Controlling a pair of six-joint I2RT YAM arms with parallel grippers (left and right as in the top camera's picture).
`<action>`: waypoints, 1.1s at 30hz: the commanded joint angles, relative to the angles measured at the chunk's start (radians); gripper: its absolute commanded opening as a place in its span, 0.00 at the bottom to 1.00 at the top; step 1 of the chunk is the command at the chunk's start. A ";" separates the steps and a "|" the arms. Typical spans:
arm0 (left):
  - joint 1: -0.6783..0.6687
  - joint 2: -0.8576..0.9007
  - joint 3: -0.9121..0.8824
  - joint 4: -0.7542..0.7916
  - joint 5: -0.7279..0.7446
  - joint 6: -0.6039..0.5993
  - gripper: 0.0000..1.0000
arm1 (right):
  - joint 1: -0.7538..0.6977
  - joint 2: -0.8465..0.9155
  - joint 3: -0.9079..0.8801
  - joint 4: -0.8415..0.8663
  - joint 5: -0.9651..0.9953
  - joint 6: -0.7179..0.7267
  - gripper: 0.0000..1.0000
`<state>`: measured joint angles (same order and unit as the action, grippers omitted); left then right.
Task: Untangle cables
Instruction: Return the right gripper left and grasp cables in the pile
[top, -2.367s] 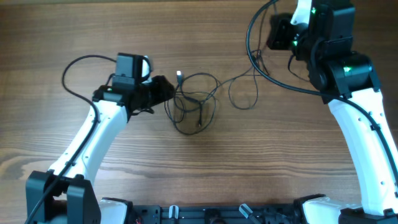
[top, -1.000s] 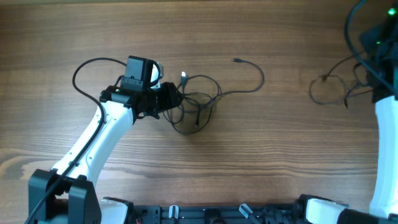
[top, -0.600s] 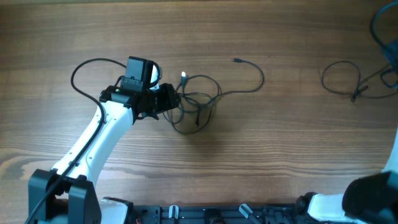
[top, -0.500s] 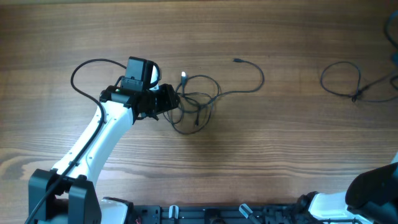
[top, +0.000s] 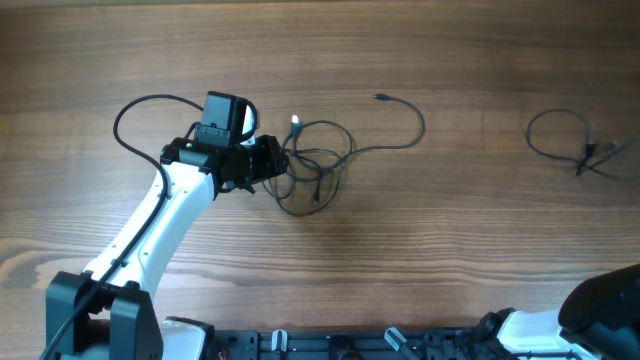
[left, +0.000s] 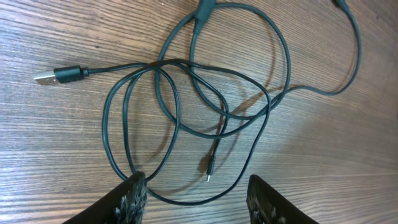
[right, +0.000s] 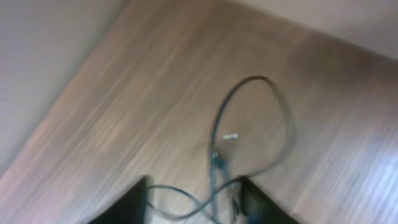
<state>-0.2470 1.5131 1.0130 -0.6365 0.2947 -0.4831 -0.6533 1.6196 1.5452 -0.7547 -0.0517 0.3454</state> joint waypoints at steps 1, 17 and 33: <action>0.000 0.008 0.012 -0.001 -0.028 0.008 0.54 | 0.028 0.027 0.001 0.004 -0.334 -0.199 0.69; 0.000 0.008 0.012 -0.001 -0.028 0.008 0.54 | 0.203 0.028 -0.012 -0.134 -0.256 -0.249 0.61; 0.004 0.008 0.012 -0.049 -0.294 0.004 0.53 | 0.595 0.028 -0.159 -0.153 -0.414 -0.323 0.68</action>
<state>-0.2466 1.5131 1.0130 -0.6765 0.1135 -0.4831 -0.1612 1.6333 1.4082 -0.9112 -0.4286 0.0433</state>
